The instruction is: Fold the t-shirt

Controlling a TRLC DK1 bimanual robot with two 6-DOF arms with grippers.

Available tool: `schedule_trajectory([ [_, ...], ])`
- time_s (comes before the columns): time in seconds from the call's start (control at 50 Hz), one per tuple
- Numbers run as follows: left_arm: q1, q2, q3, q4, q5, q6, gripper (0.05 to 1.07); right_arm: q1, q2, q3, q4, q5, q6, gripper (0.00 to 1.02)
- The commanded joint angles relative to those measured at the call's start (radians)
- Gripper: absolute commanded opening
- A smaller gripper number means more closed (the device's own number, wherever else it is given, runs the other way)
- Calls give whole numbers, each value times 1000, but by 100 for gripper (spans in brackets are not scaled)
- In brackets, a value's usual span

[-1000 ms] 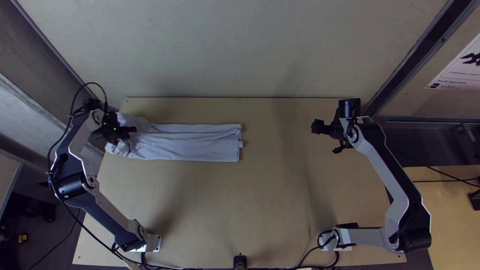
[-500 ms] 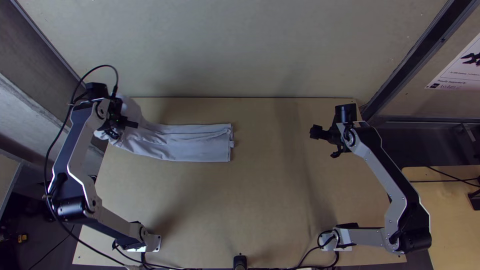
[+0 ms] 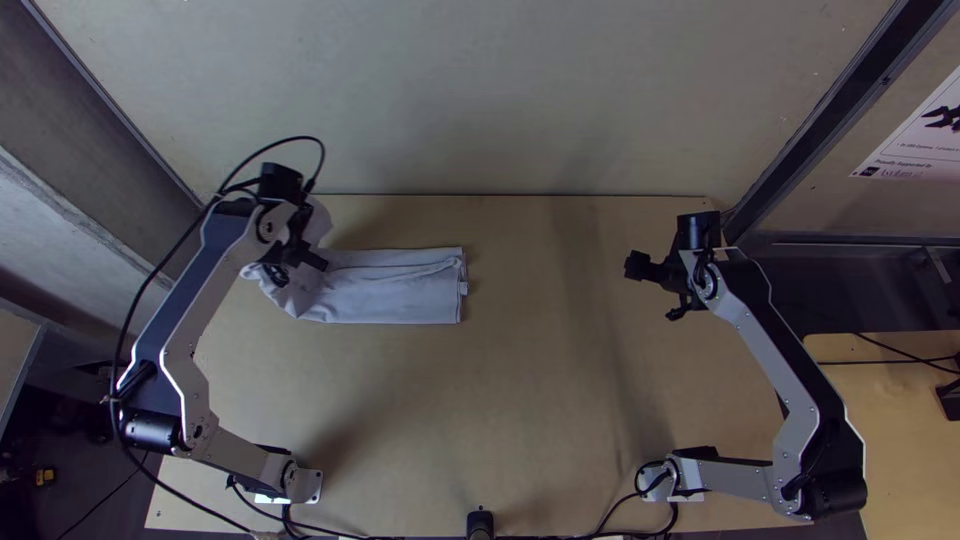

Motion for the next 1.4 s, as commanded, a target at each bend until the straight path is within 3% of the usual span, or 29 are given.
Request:
schedule_trajectory([
  [0.0,-46,44,68,-49,-31,-74,8,-13,-34,-34,1,-2,20,99],
  [0.92,-386,495,456,-357,-83,-453,8,-38,-60,-101,9,-4,20,99],
  [1.24,-494,615,536,-365,-89,-520,9,-35,-90,-152,16,-4,20,99],
  [1.3,-518,636,550,-365,-89,-526,23,-35,-96,-166,19,-4,20,99],
  [1.38,-555,670,584,-365,-87,-542,66,-30,-110,-197,36,-4,20,99],
])
